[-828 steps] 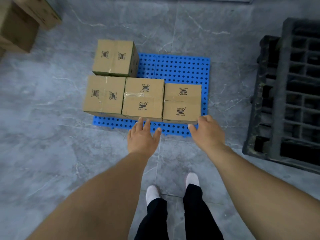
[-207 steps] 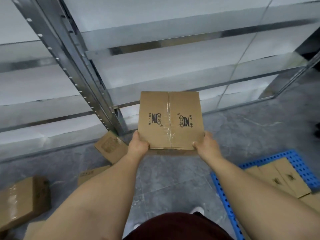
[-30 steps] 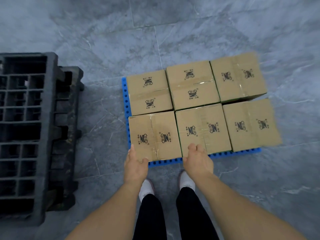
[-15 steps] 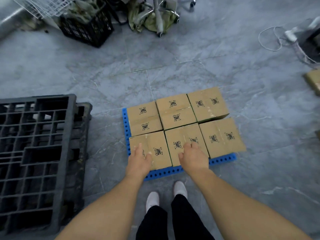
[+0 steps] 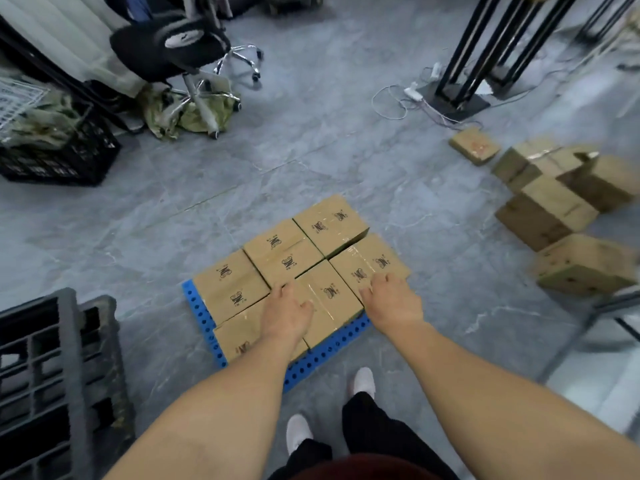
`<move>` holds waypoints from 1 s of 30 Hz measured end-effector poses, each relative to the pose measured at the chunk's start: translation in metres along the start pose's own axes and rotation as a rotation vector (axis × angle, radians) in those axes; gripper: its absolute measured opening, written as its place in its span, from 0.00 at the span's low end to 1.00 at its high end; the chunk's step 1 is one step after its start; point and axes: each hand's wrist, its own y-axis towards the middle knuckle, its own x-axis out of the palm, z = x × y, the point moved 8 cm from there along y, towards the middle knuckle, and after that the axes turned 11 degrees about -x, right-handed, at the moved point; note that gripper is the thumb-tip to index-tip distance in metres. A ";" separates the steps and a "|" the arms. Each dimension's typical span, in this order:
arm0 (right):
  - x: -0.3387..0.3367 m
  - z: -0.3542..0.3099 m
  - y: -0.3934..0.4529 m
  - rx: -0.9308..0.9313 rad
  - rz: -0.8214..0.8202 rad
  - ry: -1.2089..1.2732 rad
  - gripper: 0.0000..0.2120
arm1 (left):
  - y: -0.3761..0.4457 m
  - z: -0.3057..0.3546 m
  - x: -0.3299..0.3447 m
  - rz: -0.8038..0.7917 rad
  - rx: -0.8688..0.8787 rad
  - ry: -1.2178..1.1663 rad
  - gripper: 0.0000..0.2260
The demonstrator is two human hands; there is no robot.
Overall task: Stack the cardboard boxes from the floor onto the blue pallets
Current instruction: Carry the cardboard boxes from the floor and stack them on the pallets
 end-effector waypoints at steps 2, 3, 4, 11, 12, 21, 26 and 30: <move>-0.008 0.023 -0.008 0.067 -0.003 0.012 0.13 | -0.002 0.026 0.009 0.001 0.069 0.064 0.22; -0.012 0.035 -0.013 0.096 0.003 0.020 0.13 | -0.003 0.039 0.015 0.000 0.106 0.096 0.19; -0.017 0.047 -0.017 0.121 0.021 0.035 0.13 | -0.004 0.051 0.021 -0.002 0.145 0.130 0.17; -0.045 0.146 -0.041 0.309 0.130 0.109 0.20 | -0.018 0.154 0.068 -0.016 0.329 0.360 0.24; -0.050 0.171 -0.046 0.356 0.148 0.119 0.22 | -0.023 0.179 0.081 -0.030 0.366 0.374 0.24; -0.097 0.319 -0.060 0.550 0.226 0.141 0.24 | -0.053 0.337 0.170 -0.119 0.490 0.438 0.30; -0.114 0.383 -0.054 0.570 0.213 0.121 0.21 | -0.061 0.393 0.212 -0.143 0.507 0.422 0.32; -0.116 0.423 -0.051 0.624 0.213 0.143 0.21 | -0.060 0.425 0.239 -0.160 0.517 0.437 0.32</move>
